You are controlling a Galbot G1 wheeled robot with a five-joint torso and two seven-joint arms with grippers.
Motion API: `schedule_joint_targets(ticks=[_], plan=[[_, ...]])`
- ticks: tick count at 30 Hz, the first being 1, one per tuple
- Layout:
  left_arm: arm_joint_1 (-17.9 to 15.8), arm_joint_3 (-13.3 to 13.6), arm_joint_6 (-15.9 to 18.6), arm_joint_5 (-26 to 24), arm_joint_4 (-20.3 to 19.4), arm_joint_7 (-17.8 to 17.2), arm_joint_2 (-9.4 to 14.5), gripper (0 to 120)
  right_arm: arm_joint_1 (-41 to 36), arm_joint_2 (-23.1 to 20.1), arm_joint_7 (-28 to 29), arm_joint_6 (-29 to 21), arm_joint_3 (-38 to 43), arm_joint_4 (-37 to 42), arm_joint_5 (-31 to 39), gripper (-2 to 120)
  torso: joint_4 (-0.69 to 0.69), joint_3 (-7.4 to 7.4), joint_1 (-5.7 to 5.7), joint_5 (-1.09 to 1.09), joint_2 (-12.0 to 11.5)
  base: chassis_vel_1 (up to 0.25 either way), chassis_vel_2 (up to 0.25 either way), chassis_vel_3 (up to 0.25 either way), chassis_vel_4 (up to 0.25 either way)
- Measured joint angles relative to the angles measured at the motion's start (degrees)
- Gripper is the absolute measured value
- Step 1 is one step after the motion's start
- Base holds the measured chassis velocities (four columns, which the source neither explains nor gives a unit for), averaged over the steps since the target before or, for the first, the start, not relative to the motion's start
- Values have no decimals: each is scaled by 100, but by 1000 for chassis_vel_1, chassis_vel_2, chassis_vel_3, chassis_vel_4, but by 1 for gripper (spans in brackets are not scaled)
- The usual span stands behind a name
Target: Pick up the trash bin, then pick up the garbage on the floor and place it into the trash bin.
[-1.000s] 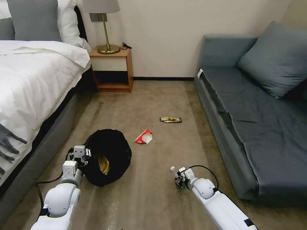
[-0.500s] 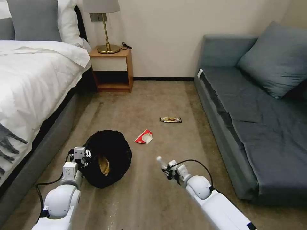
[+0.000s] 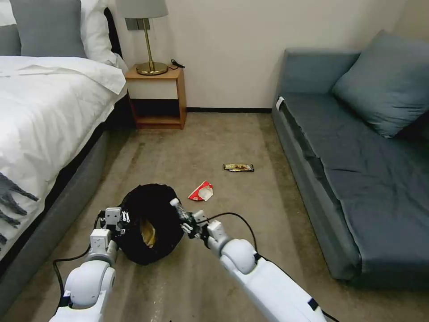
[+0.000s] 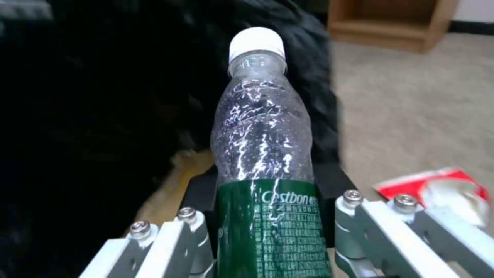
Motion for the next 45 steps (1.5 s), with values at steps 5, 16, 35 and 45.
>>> schedule_joint_targets(ticks=[5,16,35,45], plan=[[33,-29,16,-16,-61,-4,-18,0,258,224,52,2,-249,-173,67,34,0,0,0,1,0,0,0,0,0],[253,-207,11,-33,-225,7,-62,0,494,600,352,-65,-559,-488,35,49,1,0,0,1,0,0,0,0,0],[340,-421,-84,-190,-206,36,-126,0,-91,443,349,117,-236,-165,-169,100,0,-1,0,2,0,0,0,0,0],[419,-646,-173,-148,-119,41,-110,0,-361,-189,-157,211,301,303,243,100,0,-1,0,2,0,0,0,0,0]])
